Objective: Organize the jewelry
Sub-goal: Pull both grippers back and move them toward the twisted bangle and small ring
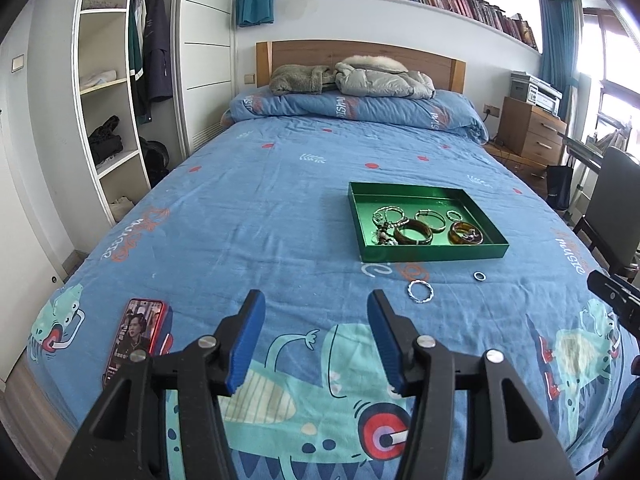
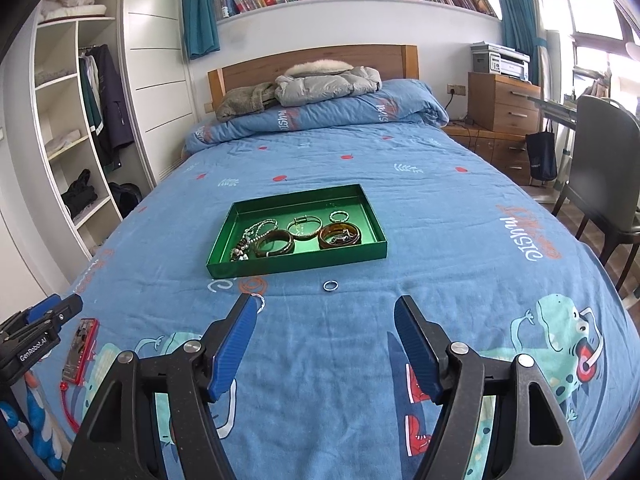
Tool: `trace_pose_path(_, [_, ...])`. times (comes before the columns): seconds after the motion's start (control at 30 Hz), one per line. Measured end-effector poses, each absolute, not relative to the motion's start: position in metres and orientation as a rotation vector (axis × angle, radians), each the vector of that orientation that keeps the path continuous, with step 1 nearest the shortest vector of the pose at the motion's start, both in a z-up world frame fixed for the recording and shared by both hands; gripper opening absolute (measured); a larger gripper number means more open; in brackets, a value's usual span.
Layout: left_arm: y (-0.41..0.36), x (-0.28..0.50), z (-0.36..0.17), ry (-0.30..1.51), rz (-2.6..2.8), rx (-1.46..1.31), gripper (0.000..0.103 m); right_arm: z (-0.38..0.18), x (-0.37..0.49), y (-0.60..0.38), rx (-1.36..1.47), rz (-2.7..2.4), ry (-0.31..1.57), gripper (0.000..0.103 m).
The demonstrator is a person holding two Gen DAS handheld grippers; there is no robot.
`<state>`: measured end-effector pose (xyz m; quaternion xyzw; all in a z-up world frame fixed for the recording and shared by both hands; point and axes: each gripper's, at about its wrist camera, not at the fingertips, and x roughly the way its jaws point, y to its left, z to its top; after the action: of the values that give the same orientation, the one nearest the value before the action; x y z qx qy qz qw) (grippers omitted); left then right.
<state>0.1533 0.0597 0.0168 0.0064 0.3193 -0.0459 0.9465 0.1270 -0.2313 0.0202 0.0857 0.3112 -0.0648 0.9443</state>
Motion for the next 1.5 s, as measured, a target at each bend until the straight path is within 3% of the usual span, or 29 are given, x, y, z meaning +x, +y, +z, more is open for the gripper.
trace_pose_path(0.9, [-0.015, 0.161, -0.008, 0.692, -0.134, 0.090, 0.051, -0.009, 0.106, -0.319, 0.197, -0.174, 0.634, 0.071])
trace_pose_path(1.27, [0.034, 0.187, -0.025, 0.762, -0.028, 0.101, 0.051, -0.022, 0.104, -0.372, 0.223, -0.267, 0.604, 0.071])
trace_pose_path(1.5, [0.019, 0.204, -0.047, 0.821, -0.091, 0.084, 0.051, -0.040, 0.123, -0.364, 0.205, -0.217, 0.619, 0.071])
